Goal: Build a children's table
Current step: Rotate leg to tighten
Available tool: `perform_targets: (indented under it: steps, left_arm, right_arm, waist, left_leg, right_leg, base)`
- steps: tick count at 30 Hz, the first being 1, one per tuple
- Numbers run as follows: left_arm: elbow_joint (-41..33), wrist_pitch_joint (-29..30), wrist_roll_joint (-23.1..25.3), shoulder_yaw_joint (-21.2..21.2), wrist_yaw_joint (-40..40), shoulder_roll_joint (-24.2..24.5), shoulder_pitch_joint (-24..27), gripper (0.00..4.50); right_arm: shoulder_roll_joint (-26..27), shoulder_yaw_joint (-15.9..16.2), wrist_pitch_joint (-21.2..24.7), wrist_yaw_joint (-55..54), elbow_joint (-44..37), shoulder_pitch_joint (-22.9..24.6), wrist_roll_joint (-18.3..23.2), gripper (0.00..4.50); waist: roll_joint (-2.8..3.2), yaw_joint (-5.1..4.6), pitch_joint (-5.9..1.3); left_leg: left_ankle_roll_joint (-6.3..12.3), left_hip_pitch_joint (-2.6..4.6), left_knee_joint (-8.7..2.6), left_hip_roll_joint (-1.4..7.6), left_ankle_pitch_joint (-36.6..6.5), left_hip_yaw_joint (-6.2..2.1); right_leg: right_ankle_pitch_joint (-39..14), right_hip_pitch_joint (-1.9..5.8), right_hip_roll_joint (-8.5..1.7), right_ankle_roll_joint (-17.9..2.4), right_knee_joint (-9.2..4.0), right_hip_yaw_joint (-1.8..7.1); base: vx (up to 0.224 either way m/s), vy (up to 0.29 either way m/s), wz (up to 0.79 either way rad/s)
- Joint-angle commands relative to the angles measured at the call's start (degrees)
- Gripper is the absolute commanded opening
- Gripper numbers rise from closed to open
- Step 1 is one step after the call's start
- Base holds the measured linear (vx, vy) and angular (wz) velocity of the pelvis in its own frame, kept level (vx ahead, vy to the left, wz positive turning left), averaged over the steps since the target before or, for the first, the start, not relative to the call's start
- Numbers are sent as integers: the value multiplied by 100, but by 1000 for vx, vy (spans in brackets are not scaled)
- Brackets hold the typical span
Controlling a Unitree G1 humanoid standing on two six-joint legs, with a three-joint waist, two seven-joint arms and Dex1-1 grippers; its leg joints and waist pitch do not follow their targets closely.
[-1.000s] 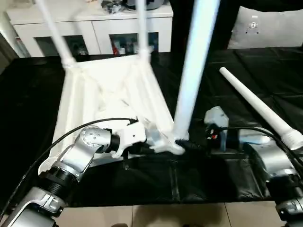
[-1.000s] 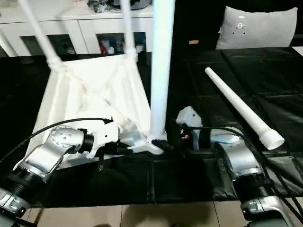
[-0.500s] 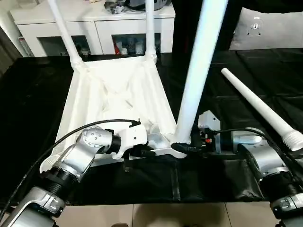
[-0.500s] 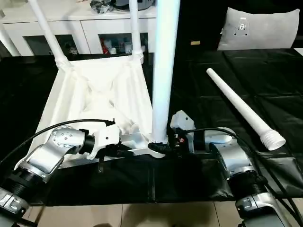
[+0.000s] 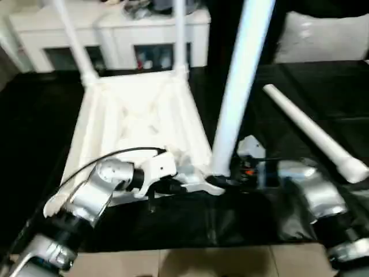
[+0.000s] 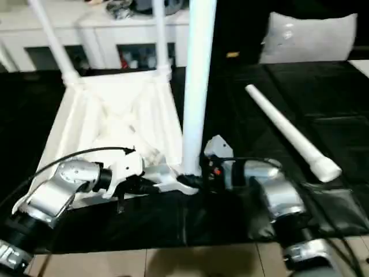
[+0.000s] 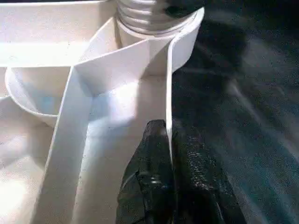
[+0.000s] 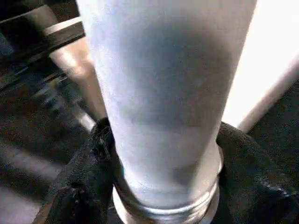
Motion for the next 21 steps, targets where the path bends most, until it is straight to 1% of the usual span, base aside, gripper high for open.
perform_targets:
  steps: [1, 2, 3, 4, 5, 6, 7, 8, 9, 10, 11, 12, 13, 14, 15, 16, 17, 18, 19, 20, 21]
  left_arm:
    - [-374, 327, -171, -163, 387, -514, 5, 0]
    - [-375, 583, -154, -32, 778, -785, -46, 0]
    - [-373, 637, -153, -3, 859, -845, -59, 0]
    - [-402, 849, -146, 88, 1102, -1031, -91, 0]
    - [-402, 849, -146, 88, 1102, -1031, -91, 0]
    - [-398, 1011, -126, 207, 1473, -1314, -154, 0]
    - [-372, 1083, -113, 298, 1790, -1568, -215, 0]
    - [-365, 1103, -91, 319, 1939, -1686, -244, 0]
    - [-365, 1113, -71, 323, 2013, -1746, -258, 0]
    - [-364, 1104, 40, 272, 2133, -1828, -285, 0]
    - [-362, 1084, 94, 237, 2144, -1819, -288, 0]
    - [-334, 1055, 133, 231, 2154, -1779, -285, 0]
    - [-332, 1053, 136, 231, 2154, -1777, -284, 0]
    - [-309, 1045, 175, 240, 2172, -1732, -284, 0]
    - [-305, 1043, 181, 240, 2174, -1723, -284, 0]
    - [-220, 988, 306, 236, 2200, -1539, -295, 0]
    - [-174, 952, 353, 234, 2198, -1456, -302, 0]
    - [-123, 908, 387, 237, 2190, -1384, -308, 0]
    - [-123, 908, 387, 237, 2190, -1384, -308, 0]
    - [-98, 886, 401, 241, 2186, -1349, -308, 0]
    - [-62, 839, 426, 239, 2130, -1263, -311, 0]
  right_arm:
    - [439, -14, 382, -883, 403, -137, -23, 272]
    - [659, -128, 451, -1408, 678, -278, -74, 272]
    - [705, -153, 461, -1522, 743, -311, -86, 272]
    - [849, -230, 517, -1881, 909, -400, -132, 272]
    - [849, -230, 517, -1881, 909, -400, -132, 272]
    - [1023, -290, 482, -2394, 1187, -540, -259, 272]
    - [1197, -431, 463, -2778, 1454, -676, -225, 272]
    - [1290, -518, 421, -2946, 1584, -743, -209, 272]
    - [1344, -573, 395, -3028, 1655, -780, -194, 272]
    - [1470, -727, 336, -3125, 1791, -855, -134, 272]
    - [1490, -753, 323, -3114, 1804, -865, -131, 307]
    - [1486, -760, 306, -3048, 1773, -853, -112, 307]
    - [1485, -760, 305, -3044, 1771, -852, -111, 328]
    - [1472, -752, 291, -2968, 1735, -837, -107, 328]
    - [1469, -749, 288, -2960, 1729, -834, -109, 347]
    - [1383, -684, 205, -2798, 1604, -750, -162, 353]
    - [1330, -645, 152, -2731, 1536, -700, -199, 364]
    - [1275, -621, 104, -2672, 1455, -639, -220, 377]
    - [1275, -621, 104, -2672, 1455, -639, -220, 386]
    - [1191, -622, 50, -2581, 1327, -548, -213, 386]
    - [1121, -656, -56, -2496, 1225, -472, -179, 398]
  waist:
    - [-54, -80, -207]
    - [-50, -120, -215]
    - [-44, -204, -225]
    - [-22, -282, -245]
    - [-24, -319, -245]
    - [-9, -370, -247]
    - [-23, -440, -248]
    - [-23, -466, -258]
    - [-23, -466, -258]
    - [-18, -510, -278]
    - [-17, -510, -291]
    - [-22, -509, -299]
    - [-31, -495, -315]
    - [-30, -491, -315]
    - [-34, -489, -324]
    - [-31, -459, -337]
    - [-37, -421, -341]
    - [-46, -408, -343]
    - [-39, -383, -345]
    - [-43, -367, -344]
    - [-54, -337, -338]
  left_leg:
    - [181, -124, -506, 53, -1551, 57]
    - [165, -143, -507, 49, -1571, 39]
    - [169, -161, -504, 51, -1587, 20]
    - [198, -179, -493, 46, -1595, -10]
    - [219, -202, -503, 51, -1586, -19]
    - [237, -231, -506, 57, -1605, -38]
    - [245, -232, -499, 53, -1625, -41]
    - [296, -213, -500, 38, -1658, -43]
    - [296, -213, -500, 38, -1658, -43]
    - [382, -248, -508, 54, -1534, -47]
    - [440, -246, -517, 70, -1455, -46]
    - [469, -252, -511, 70, -1375, -41]
    - [537, -251, -510, 80, -1219, -29]
    - [566, -245, -511, 88, -1159, -25]
    - [609, -252, -507, 89, -1085, -19]
    - [689, -251, -495, 95, -871, -11]
    - [734, -255, -488, 85, -772, 4]
    - [749, -255, -488, 85, -724, 9]
    - [770, -264, -483, 86, -628, 14]
    - [774, -262, -484, 89, -576, 15]
    - [782, -256, -483, 95, -530, 28]
  right_leg:
    - [-3349, 352, -236, -411, -672, 199]
    - [-3425, 370, -249, -332, -684, 183]
    - [-3426, 369, -249, -270, -699, 149]
    - [-3329, 391, -253, -245, -730, 111]
    - [-3229, 400, -251, -264, -726, 106]
    - [-3105, 405, -250, -292, -717, 99]
    - [-3069, 393, -250, -340, -722, 79]
    - [-3030, 392, -243, -349, -748, 71]
    - [-3030, 392, -243, -349, -748, 71]
    - [-2739, 408, -253, -490, -714, 100]
    - [-2492, 402, -255, -597, -685, 133]
    - [-2341, 403, -254, -658, -664, 149]
    - [-2069, 409, -254, -789, -627, 178]
    - [-1962, 401, -249, -857, -608, 189]
    - [-1857, 409, -248, -907, -596, 197]
    - [-1657, 410, -250, -1025, -567, 211]
    - [-1535, 414, -246, -1065, -554, 220]
    - [-1500, 419, -247, -1076, -548, 223]
    - [-1488, 433, -258, -1067, -543, 223]
    - [-1486, 429, -259, -1064, -544, 223]
    - [-1517, 421, -252, -1034, -554, 228]
  base:
    - [-54, 0, -5]
    - [0, 0, 0]
    - [0, 0, 0]
    - [0, 0, 0]
    - [0, 0, 0]
    - [0, 0, 0]
    - [0, 0, 0]
    - [0, 0, 0]
    - [0, 0, 0]
    - [0, 0, 0]
    - [0, 0, 0]
    - [0, 0, 0]
    - [0, 0, 0]
    - [0, 0, 0]
    - [0, 0, 0]
    - [0, 0, 0]
    - [0, 0, 0]
    - [0, 0, 0]
    - [0, 0, 0]
    - [0, 0, 0]
    - [0, 0, 0]
